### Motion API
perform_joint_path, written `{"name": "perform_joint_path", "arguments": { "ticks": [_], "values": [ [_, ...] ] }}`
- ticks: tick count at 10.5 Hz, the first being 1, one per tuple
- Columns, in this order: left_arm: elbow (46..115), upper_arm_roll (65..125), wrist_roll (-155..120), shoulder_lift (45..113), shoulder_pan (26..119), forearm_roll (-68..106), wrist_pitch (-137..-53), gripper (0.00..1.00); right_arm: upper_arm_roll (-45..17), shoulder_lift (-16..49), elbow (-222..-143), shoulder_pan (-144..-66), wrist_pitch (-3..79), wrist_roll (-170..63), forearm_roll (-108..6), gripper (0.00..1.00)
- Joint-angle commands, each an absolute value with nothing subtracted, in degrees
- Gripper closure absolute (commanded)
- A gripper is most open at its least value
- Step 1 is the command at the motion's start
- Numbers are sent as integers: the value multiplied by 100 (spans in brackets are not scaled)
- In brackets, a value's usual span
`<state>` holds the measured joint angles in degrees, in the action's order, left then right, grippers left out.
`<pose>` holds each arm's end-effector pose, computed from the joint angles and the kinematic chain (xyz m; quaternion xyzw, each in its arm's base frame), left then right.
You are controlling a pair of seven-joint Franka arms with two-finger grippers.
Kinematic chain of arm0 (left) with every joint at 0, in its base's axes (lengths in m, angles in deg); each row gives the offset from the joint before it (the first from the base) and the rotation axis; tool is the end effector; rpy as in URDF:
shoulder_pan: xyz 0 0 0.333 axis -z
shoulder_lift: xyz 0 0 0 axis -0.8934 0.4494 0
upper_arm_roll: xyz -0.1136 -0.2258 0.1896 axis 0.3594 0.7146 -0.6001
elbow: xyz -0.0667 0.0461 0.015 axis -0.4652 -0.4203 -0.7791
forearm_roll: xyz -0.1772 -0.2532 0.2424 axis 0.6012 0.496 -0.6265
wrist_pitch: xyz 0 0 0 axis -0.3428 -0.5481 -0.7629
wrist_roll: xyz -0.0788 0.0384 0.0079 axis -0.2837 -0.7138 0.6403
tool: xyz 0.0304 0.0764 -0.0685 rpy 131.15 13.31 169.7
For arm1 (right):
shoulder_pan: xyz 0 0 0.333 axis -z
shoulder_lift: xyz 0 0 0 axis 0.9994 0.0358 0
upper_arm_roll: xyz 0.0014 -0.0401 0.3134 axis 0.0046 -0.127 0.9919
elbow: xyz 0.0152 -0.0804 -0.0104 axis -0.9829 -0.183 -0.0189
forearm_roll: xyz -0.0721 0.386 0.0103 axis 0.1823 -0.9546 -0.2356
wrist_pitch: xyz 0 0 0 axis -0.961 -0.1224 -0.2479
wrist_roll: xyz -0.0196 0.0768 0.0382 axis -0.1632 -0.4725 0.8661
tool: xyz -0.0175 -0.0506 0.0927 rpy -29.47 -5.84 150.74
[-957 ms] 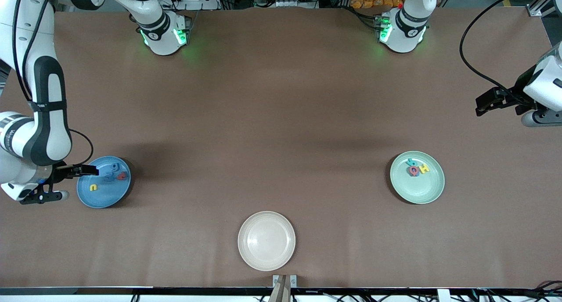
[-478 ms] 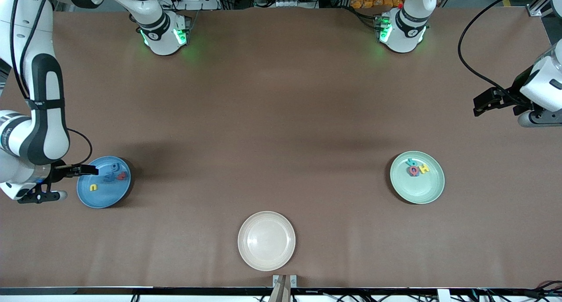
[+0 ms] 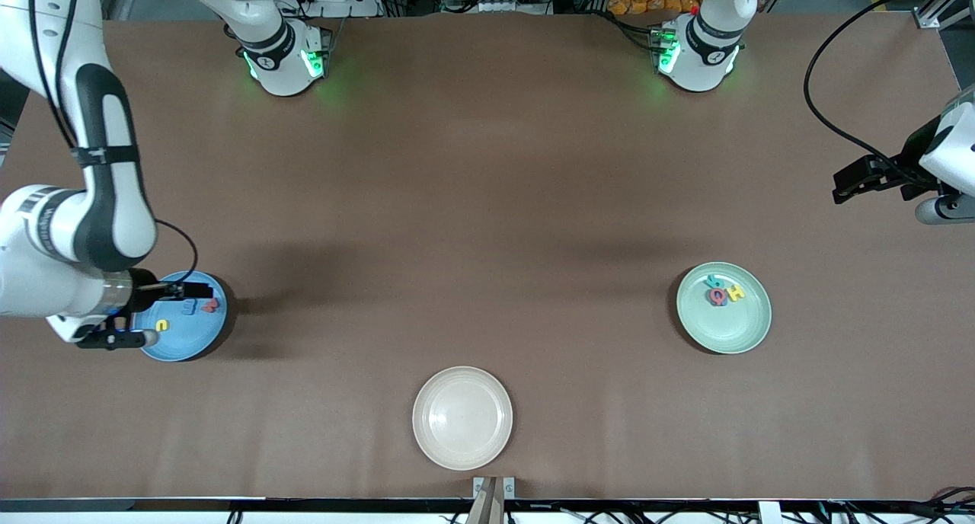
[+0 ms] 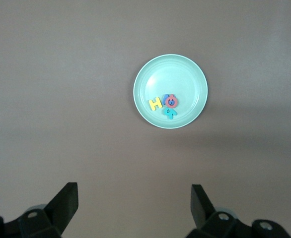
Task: Sort upper and lower case letters into plates
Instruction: 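Open the right gripper and lift it away from the blue plate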
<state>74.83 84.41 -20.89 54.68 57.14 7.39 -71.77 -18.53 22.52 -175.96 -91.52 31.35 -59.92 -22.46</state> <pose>0.5665 -0.0077 0.5854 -0.9996 -0.0143 0.0097 0.0231 0.6573 -0.0493 0.3110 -0.9933 -0.0169 0.1065 0.0423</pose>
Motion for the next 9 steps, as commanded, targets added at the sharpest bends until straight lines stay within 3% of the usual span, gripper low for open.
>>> {"name": "perform_joint_path", "arguments": {
  "ticks": [1, 3, 6, 9],
  "values": [
    [7348, 8472, -2209, 5426, 5688, 764, -7192, 0, -1009, 1444, -18760, -8552, 3703, -5776, -1737, 0],
    [7242, 8490, -2182, 5426, 5714, 703, -7140, 0, -742, 854, -19764, -8495, 4390, -5767, -1630, 0],
    [7110, 8490, -2148, 5426, 5723, 764, -7122, 0, -733, 239, -20442, -8741, 4410, -5602, -1630, 0],
    [6952, 8455, -2103, 5444, 5697, 790, -6912, 0, -725, -228, -20454, -8891, 4217, -5127, -1630, 0]
  ]
}}
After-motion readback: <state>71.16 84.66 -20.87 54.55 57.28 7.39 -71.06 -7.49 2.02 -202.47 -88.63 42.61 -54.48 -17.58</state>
